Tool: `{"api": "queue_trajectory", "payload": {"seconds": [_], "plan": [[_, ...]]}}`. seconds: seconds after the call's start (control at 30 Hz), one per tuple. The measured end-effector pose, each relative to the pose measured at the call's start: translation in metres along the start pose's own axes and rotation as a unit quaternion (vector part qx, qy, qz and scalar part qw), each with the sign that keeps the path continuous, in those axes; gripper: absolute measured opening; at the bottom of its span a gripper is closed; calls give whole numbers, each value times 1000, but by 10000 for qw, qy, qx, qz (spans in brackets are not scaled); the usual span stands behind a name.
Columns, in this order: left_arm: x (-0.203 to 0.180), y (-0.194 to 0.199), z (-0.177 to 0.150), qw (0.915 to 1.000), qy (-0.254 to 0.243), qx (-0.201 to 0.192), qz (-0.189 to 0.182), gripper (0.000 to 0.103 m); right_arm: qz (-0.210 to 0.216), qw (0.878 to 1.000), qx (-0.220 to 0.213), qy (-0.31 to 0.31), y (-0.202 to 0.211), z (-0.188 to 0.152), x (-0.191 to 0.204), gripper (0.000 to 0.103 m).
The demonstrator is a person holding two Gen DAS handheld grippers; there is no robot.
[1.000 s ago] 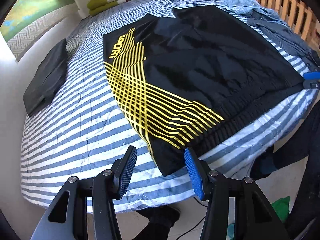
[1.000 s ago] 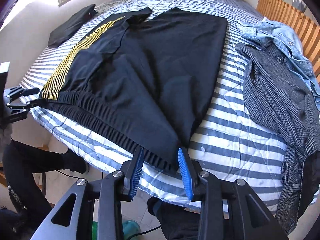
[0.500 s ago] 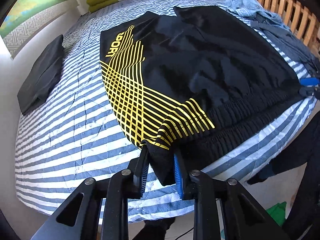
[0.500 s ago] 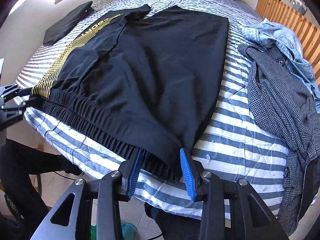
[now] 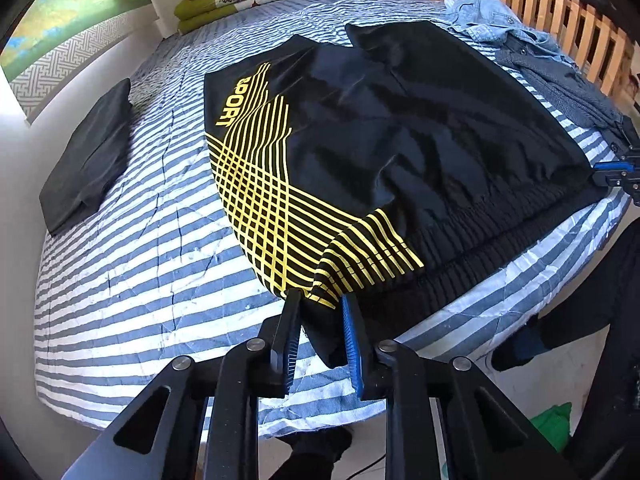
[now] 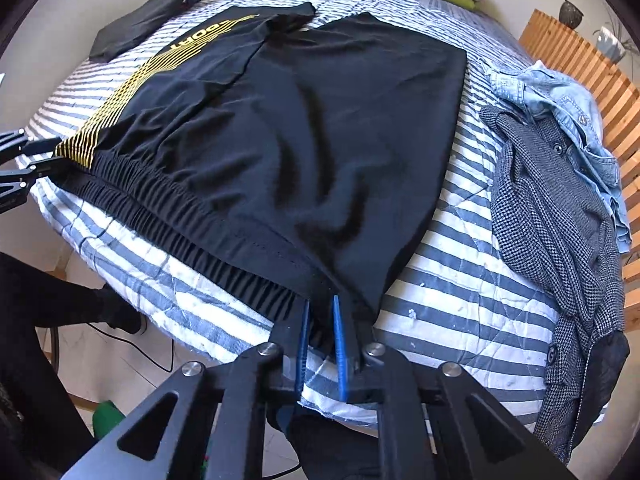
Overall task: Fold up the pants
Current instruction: 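Grasp the black jacket's hem edge with both grippers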
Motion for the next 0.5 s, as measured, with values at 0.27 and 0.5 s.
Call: {"api": "queue_trajectory", "payload": {"seconds": [0.27, 0.5], "plan": [[2, 27, -11, 9994, 39, -50, -338, 15, 41, 9994, -317, 149, 32, 8, 2, 4], [-1, 10, -39, 9992, 12, 318, -254, 16, -24, 9986, -50, 521, 17, -12, 15, 4]]}}
Point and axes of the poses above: each gripper's, at about its wrist camera, not at the fingertips, and y roughly against the way its jaws point, x to its left, z to its top, the point moved 4 cm from there along -y, roughly the way its jaws point, and after that the axes turned 5 degrees about -x, right-handed, at the moved point
